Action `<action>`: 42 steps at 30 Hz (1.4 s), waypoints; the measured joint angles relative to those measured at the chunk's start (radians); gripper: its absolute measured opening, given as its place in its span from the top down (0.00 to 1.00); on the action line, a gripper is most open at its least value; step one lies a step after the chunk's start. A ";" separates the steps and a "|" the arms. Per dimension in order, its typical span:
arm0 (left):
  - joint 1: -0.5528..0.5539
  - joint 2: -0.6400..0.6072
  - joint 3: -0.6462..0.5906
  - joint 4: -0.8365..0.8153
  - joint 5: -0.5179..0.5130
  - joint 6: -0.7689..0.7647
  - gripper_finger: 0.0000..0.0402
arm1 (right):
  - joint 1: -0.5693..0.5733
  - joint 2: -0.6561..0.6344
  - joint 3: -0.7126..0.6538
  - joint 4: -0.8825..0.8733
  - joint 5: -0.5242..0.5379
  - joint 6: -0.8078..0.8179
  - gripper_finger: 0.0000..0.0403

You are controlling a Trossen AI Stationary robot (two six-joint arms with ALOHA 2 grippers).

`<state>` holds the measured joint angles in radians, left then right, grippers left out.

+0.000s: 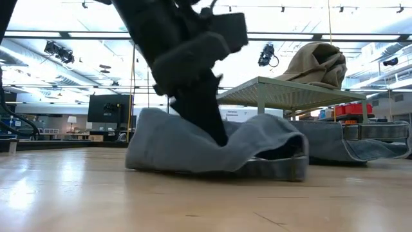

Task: Stack caps on shelf
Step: Put the left black cap on the shelf

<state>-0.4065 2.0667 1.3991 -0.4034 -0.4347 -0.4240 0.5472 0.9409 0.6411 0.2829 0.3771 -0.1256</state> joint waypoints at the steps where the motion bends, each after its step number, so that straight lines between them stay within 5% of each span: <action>1: -0.003 -0.007 0.001 -0.019 -0.015 -0.012 0.88 | 0.000 0.000 0.000 0.000 0.000 0.000 0.97; 16: -0.053 -0.222 0.002 -0.124 -0.124 -0.005 0.88 | 0.000 0.000 0.000 0.017 0.000 -0.017 0.97; 23: -0.080 -0.323 0.004 -0.188 -0.260 0.007 0.88 | 0.000 0.008 0.000 0.068 0.000 -0.102 0.97; 31: -0.072 -0.390 0.004 -0.199 -0.377 0.076 0.88 | 0.000 0.105 0.000 0.224 -0.013 -0.264 0.97; 37: -0.065 -0.447 0.004 -0.192 -0.428 0.070 0.88 | 0.000 0.173 0.000 0.321 -0.168 -0.339 0.98; 42: -0.057 -0.478 0.004 -0.179 -0.471 0.071 0.88 | 0.000 0.218 0.046 0.278 -0.117 -0.336 0.99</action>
<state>-0.4632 1.5891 1.4029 -0.5823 -0.9056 -0.3533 0.5468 1.1586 0.6866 0.5613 0.2604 -0.4616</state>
